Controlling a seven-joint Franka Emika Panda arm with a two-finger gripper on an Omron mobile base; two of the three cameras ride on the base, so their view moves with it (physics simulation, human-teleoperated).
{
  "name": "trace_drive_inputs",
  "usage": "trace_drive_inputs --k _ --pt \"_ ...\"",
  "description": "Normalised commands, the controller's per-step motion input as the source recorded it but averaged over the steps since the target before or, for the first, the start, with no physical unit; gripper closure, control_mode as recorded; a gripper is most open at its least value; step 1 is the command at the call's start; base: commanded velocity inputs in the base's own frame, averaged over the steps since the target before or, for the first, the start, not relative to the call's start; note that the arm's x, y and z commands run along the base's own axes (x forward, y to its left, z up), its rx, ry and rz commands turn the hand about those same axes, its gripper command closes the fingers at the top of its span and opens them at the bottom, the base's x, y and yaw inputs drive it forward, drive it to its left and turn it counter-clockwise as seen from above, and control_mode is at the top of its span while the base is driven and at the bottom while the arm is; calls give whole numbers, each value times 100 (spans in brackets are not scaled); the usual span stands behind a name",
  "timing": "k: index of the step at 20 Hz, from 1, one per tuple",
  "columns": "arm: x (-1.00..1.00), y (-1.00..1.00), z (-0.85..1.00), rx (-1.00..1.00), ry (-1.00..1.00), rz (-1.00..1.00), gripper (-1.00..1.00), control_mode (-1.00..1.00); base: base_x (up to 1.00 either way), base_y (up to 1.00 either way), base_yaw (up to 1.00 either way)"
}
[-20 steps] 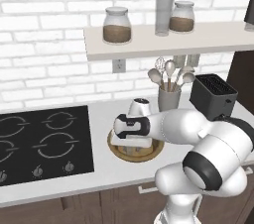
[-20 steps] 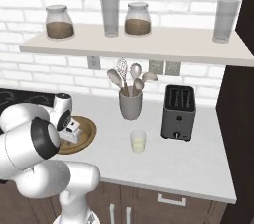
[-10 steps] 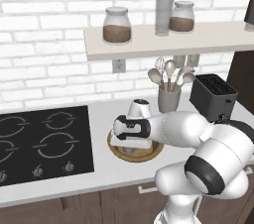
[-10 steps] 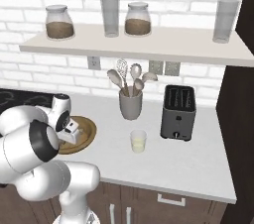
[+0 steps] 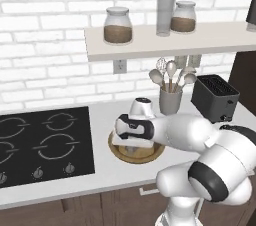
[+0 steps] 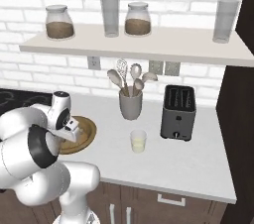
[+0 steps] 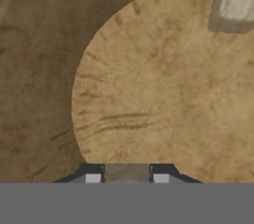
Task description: Grab a lemon wedge from the fridge and one ice cube from the ice bowl, and put them in the glass of lemonade.
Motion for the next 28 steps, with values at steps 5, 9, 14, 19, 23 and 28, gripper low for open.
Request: trace_drive_inputs --k 5,9,14,19,23,28 --pt "-16 -32 63 -6 -11 0 100 -100 0 0 0" --pt "-16 -41 66 -10 -13 0 100 -100 0 0 0" --pt "-24 -55 55 -11 -15 0 100 -100 0 0 0" --pt "-25 -67 55 -10 -7 0 100 -100 0 0 0" --pt "-11 -71 55 -11 -4 0 100 -100 0 0 0" --pt "-15 -69 44 -11 0 0 100 -100 0 0 0"
